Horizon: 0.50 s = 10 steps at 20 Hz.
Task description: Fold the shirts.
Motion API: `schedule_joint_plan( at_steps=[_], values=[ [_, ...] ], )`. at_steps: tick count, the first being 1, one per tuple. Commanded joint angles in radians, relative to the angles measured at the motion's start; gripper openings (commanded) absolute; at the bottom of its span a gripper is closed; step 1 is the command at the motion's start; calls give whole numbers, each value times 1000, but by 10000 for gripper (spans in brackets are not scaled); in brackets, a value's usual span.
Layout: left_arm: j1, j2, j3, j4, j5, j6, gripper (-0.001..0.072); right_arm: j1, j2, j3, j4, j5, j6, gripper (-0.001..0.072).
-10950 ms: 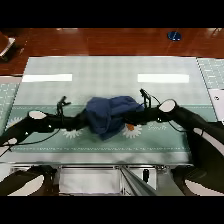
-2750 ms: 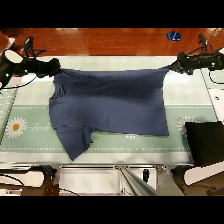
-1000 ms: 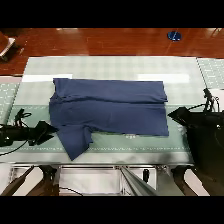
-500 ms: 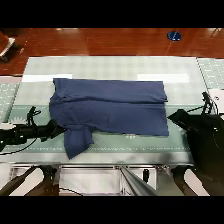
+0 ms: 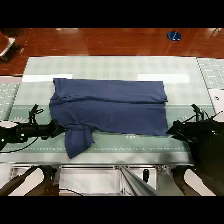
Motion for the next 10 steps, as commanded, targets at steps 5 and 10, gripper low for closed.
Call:
schedule_joint_plan(
  at_steps=[5, 10],
  values=[
    [-1, 0, 2, -10, -10, 1, 19, 2, -135, -1, 221, -137, -63, 405],
    [-1, 0, 18, -21, -7, 1, 19, 38, -176, 20, 420, -169, -253, 23]
  ],
)
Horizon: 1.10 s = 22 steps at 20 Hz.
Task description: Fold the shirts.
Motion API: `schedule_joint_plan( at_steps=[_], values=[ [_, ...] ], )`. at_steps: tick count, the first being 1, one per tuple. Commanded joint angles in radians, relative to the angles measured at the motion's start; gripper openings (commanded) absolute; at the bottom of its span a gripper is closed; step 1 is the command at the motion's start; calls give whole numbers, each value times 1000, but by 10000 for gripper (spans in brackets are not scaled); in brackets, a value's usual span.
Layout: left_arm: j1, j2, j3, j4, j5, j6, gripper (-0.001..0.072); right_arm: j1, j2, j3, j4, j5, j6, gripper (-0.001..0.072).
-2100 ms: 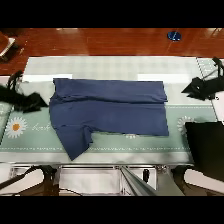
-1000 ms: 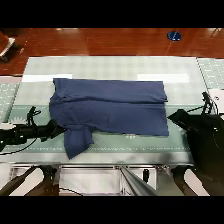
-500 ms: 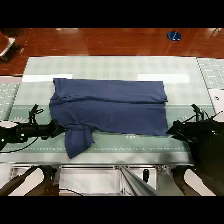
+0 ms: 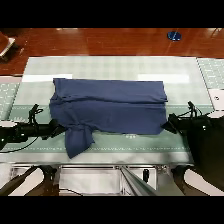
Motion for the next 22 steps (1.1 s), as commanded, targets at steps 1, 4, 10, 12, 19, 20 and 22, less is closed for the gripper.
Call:
schedule_joint_plan(
  at_steps=[1, 4, 10, 12, 19, 20, 22],
  values=[
    [0, 0, 31, -18, -14, 0, 19, 30, -23, 43, 125, 24, -126, 23],
    [0, 0, 149, -43, -43, -8, 19, 34, -23, 172, 91, 61, -113, 23],
    [-78, -177, 514, -47, 31, -130, 18, 35, -170, 478, 125, 9, -29, 23],
    [-112, -285, 660, -46, 43, -159, 18, 35, -248, 567, 128, 10, -10, 23],
    [-217, -672, 1127, -11, 43, -279, 19, 36, -471, 727, 233, 7, -43, 23],
    [-222, -710, 1166, -4, 36, -297, 18, 36, -494, 741, 233, 7, -45, 23],
    [-227, -763, 1199, -2, 16, -302, 19, 36, -529, 764, 236, 1, -57, 24]
  ],
)
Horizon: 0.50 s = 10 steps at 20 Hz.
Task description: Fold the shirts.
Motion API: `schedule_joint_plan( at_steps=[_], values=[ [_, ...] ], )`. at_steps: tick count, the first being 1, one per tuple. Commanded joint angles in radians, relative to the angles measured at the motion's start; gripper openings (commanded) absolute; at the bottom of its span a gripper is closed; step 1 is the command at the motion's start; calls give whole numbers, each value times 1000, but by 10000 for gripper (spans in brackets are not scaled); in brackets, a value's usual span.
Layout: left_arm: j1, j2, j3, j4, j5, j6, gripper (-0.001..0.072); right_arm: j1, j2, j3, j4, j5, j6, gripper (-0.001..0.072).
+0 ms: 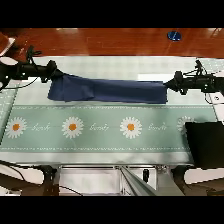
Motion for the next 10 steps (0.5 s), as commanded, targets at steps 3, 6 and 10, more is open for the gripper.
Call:
schedule_joint_plan(
  at_steps=[3, 6, 10],
  values=[
    [-15, -125, 100, 19, -87, -40, 499, 0, -72, 47, 69, -46, -76, 418],
    [59, -103, 133, 158, -249, -77, 504, -65, -63, 91, 47, 25, -69, 418],
    [174, 66, 13, 416, -267, -99, 503, -176, -29, 91, -179, 110, 41, 418]
  ],
)
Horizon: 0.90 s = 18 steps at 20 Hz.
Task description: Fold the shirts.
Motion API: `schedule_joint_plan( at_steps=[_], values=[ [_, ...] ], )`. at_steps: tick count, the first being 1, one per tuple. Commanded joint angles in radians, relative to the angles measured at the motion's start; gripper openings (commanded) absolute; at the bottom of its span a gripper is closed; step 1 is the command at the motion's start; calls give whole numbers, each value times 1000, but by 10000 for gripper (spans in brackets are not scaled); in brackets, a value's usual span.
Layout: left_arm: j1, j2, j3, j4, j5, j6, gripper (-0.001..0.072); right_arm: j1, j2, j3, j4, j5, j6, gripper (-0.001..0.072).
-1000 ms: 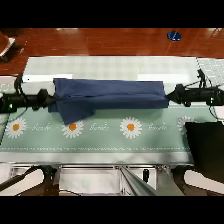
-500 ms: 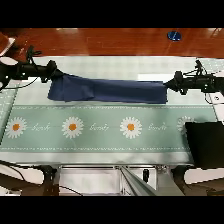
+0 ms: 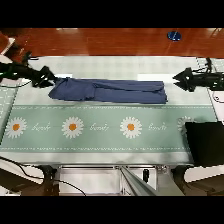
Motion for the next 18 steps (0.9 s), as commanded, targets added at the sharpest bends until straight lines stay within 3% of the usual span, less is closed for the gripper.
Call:
schedule_joint_plan(
  at_steps=[1, 3, 5, 9, 13, 14, 15, 16, 17, 18],
  values=[
    [84, 163, -151, 148, 51, -4, 503, -63, 11, -1, -227, 64, 109, 418],
    [91, 335, -378, 50, 256, 56, 503, -51, 6, -35, -245, 32, 129, 418],
    [63, 490, -586, -74, 381, 162, 503, -18, -28, -42, -220, 28, 129, 418],
    [-28, 647, -761, -250, 382, 295, 503, 84, -98, -39, -108, 25, 91, 418],
    [-135, 652, -753, -346, 404, 297, 503, 183, -123, -38, -79, 5, 85, 392],
    [-160, 649, -752, -351, 414, 297, 502, 200, -123, -29, -79, 14, 85, 261],
    [-184, 645, -750, -355, 413, 296, 489, 209, -117, -10, -77, 45, 72, 19],
    [-205, 645, -750, -356, 408, 296, 299, 209, -97, 2, -75, 68, 64, 22],
    [-227, 645, -750, -355, 405, 299, 23, 206, -55, 3, -84, 79, 65, 22],
    [-248, 644, -750, -356, 406, 309, 19, 199, -3, 3, -122, 89, 69, 22]
  ],
)
